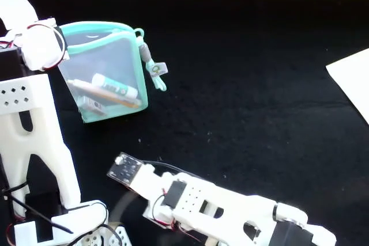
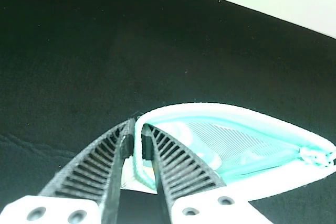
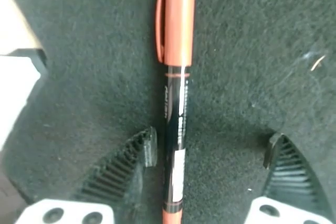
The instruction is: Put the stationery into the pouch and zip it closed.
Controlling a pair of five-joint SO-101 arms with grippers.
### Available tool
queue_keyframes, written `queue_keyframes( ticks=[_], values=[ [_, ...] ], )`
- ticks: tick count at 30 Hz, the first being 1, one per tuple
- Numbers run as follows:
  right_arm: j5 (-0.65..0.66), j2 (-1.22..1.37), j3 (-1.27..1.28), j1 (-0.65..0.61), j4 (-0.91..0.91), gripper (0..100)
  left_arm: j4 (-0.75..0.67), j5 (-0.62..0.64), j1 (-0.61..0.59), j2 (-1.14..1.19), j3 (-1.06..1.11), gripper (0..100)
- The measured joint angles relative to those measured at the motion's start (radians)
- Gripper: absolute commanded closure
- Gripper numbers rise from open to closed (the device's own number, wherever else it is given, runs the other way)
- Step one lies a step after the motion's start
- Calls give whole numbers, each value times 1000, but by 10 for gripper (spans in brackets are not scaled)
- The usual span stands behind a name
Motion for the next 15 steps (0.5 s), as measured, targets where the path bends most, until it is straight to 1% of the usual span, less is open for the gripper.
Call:
queue_keyframes(
  ticks=[2,4,5,6,8,10,11,15],
  values=[
    [0,-12,28,0,-21,676,0,0,0,0,0,994],
    [0,-23,51,0,-40,723,0,0,0,0,0,994],
    [0,-23,60,0,-48,772,0,0,0,0,0,994],
    [0,-25,66,2,-54,841,0,0,0,0,0,994],
    [0,-25,72,3,-61,998,0,0,0,0,0,994],
    [0,-25,74,5,-66,973,0,0,0,0,0,994],
    [-2,-25,74,5,-68,996,0,0,0,0,0,994],
    [-6,-25,72,6,-68,993,0,0,0,0,0,994]
  ],
)
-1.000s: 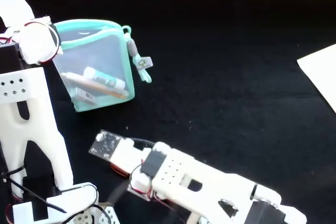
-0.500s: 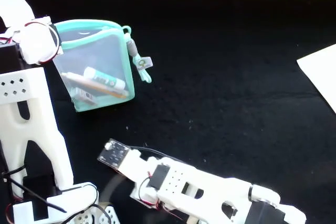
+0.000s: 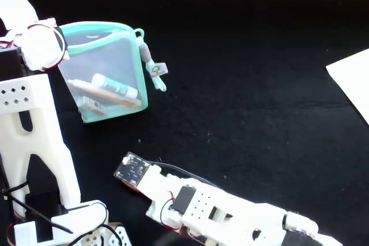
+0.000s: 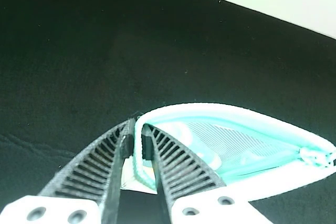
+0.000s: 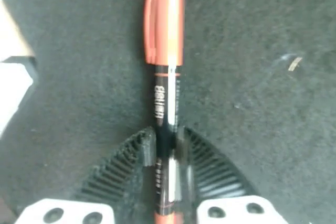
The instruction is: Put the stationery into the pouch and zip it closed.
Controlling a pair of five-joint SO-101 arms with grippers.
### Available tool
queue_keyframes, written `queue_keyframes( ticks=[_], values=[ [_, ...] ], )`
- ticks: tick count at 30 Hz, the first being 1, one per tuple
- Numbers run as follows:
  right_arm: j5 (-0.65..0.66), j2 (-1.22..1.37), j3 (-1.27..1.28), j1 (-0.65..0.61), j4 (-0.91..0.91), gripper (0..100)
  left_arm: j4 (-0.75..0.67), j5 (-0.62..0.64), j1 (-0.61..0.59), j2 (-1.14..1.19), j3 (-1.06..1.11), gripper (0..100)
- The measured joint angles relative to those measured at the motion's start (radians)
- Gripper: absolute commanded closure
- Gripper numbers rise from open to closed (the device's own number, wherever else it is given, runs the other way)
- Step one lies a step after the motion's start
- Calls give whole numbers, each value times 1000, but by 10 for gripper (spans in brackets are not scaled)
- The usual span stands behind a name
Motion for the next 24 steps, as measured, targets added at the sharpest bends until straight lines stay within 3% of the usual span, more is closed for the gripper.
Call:
queue_keyframes(
  ticks=[4,7,19,24],
  values=[
    [0,-2,-5,51,3,993,0,0,0,0,0,994],
    [0,-2,-52,158,31,993,0,0,0,0,0,994],
    [0,2,-477,850,80,993,0,0,3,0,0,994],
    [-44,2,-842,861,101,993,9,-5,98,-8,11,994]
  ],
)
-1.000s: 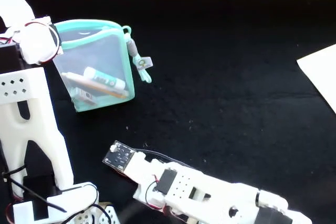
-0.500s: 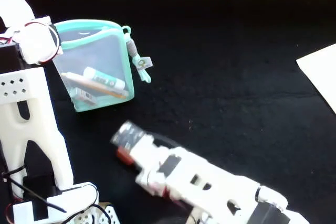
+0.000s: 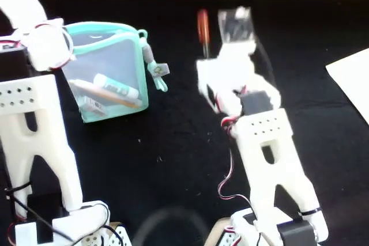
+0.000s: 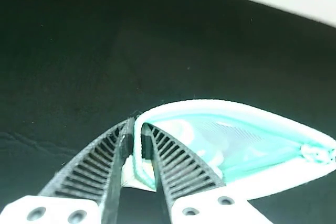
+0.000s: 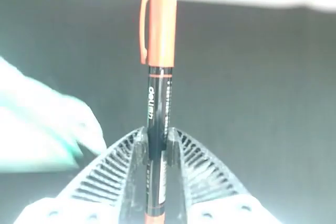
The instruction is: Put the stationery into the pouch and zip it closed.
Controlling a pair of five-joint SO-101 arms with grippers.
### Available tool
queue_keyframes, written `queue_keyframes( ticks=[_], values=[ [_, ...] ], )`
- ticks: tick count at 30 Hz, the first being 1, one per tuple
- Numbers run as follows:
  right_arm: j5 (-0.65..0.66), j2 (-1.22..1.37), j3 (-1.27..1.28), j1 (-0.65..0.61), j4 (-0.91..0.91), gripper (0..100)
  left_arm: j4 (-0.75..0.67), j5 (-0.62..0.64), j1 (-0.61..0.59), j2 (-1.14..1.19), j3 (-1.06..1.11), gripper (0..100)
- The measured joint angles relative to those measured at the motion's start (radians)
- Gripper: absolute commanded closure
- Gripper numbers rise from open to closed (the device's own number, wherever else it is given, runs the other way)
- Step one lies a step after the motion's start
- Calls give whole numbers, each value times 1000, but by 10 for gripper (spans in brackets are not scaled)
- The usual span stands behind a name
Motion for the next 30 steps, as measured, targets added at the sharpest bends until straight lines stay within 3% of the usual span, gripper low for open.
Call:
queue_keyframes(
  ticks=[5,12,19,25,30],
  values=[
    [-100,0,-321,-34,12,993,0,-2,80,-3,41,994],
    [-201,92,-529,-181,12,993,-2,-2,106,-3,48,994],
    [-204,249,-690,-390,12,993,-2,-2,106,-3,48,994],
    [-206,420,-809,-434,8,993,-2,-2,106,-3,48,994],
    [-150,543,-832,-433,-97,993,-2,-2,106,-3,48,994]
  ],
)
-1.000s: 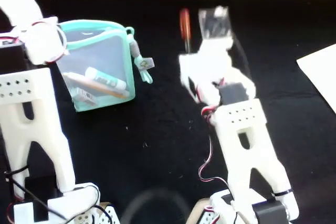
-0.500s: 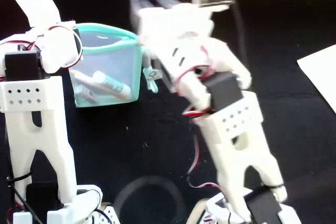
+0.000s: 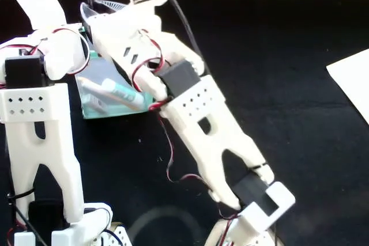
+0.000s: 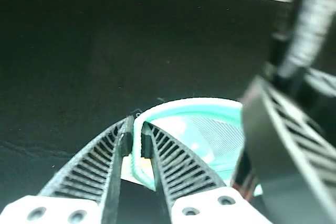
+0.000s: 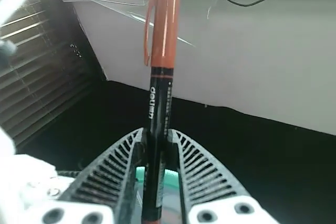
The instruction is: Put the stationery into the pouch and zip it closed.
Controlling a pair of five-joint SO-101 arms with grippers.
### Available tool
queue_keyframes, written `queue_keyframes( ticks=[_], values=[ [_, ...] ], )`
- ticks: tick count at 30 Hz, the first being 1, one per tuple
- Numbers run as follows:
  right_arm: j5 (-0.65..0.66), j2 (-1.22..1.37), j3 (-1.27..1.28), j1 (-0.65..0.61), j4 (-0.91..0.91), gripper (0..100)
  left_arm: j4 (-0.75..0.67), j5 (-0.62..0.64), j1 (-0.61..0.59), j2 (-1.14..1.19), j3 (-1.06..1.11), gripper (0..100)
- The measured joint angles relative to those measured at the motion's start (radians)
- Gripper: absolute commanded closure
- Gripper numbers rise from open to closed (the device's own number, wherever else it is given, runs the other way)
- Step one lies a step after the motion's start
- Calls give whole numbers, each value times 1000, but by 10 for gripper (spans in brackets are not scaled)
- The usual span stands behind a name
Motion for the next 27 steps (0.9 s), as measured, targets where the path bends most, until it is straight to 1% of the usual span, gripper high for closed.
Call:
queue_keyframes(
  ticks=[4,9,13,16,18,22,27],
  values=[
    [49,58,-2,2,-95,993,0,0,0,0,2,994],
    [78,92,-2,5,-193,993,0,0,0,0,2,994],
    [121,94,-46,5,-199,993,0,0,0,0,2,994],
    [123,92,-71,5,-178,993,0,0,0,0,2,994],
    [98,92,-64,5,-173,993,0,0,0,0,2,994],
    [63,92,11,6,-173,993,0,0,0,0,2,994],
    [61,92,112,8,-173,993,0,0,0,0,9,994]
  ],
)
